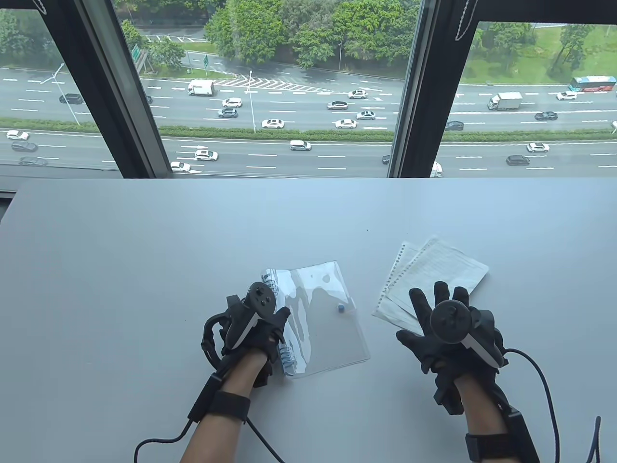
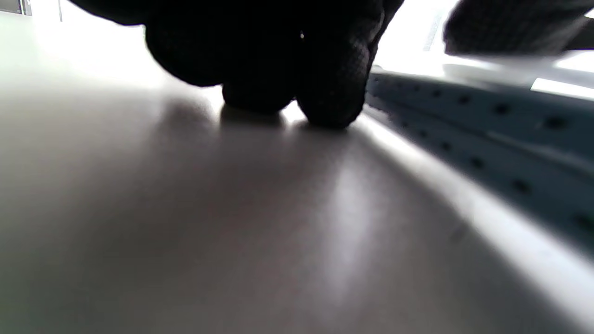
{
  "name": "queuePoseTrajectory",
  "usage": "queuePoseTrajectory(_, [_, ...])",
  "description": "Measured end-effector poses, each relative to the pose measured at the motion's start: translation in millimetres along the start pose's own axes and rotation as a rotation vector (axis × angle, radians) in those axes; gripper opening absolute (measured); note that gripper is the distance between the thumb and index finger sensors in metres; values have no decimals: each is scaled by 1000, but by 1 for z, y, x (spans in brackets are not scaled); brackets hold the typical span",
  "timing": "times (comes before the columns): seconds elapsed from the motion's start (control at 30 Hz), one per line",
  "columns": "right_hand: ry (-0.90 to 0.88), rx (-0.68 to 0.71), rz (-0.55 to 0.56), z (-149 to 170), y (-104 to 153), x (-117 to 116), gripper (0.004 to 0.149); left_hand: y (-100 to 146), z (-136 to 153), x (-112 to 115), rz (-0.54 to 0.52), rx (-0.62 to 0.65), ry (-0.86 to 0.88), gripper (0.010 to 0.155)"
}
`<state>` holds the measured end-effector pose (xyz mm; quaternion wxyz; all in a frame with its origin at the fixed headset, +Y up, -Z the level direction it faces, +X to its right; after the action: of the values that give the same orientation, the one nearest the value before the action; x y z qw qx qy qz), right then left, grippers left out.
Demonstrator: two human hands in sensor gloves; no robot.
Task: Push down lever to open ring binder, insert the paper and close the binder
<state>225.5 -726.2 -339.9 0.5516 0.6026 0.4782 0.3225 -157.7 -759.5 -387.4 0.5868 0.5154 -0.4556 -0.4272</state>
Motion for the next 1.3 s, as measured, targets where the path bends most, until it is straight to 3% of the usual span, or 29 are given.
queuePoseTrajectory(0.43, [6, 14, 24, 0, 0, 0, 84, 2, 11, -2, 1, -3, 150, 59])
queuePoseTrajectory(0.6, [2, 14, 32, 1, 0, 1, 84, 13, 18, -24, -39, 11, 393, 56])
queuePoseTrajectory(0.83, [0, 14, 32, 2, 1, 2, 85, 42, 25, -56, -125, 75, 561, 55])
queuePoseTrajectory(1.03, [0, 13, 37, 3, 1, 2, 84, 55, 22, -52, -59, 142, 567, 55])
queuePoseTrajectory(1.2, [1, 13, 36, 3, 1, 2, 84, 53, 25, -30, 84, 170, 600, 55])
queuePoseTrajectory(1.3, [2, 13, 29, 3, 1, 0, 84, 51, 23, -21, 109, 194, 568, 55])
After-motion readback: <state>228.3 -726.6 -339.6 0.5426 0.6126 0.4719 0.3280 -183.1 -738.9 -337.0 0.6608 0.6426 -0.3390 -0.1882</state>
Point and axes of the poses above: the tracker on the back of each hand, its own z axis roughly to the little-finger side, its own y axis roughly from the fingertips to the wrist, x = y × z, the point moved 1 cm from there along -y, roughly from the wrist to the fingertips, and after that the axes turned 9 degrees about x, right-handed, at the moved point
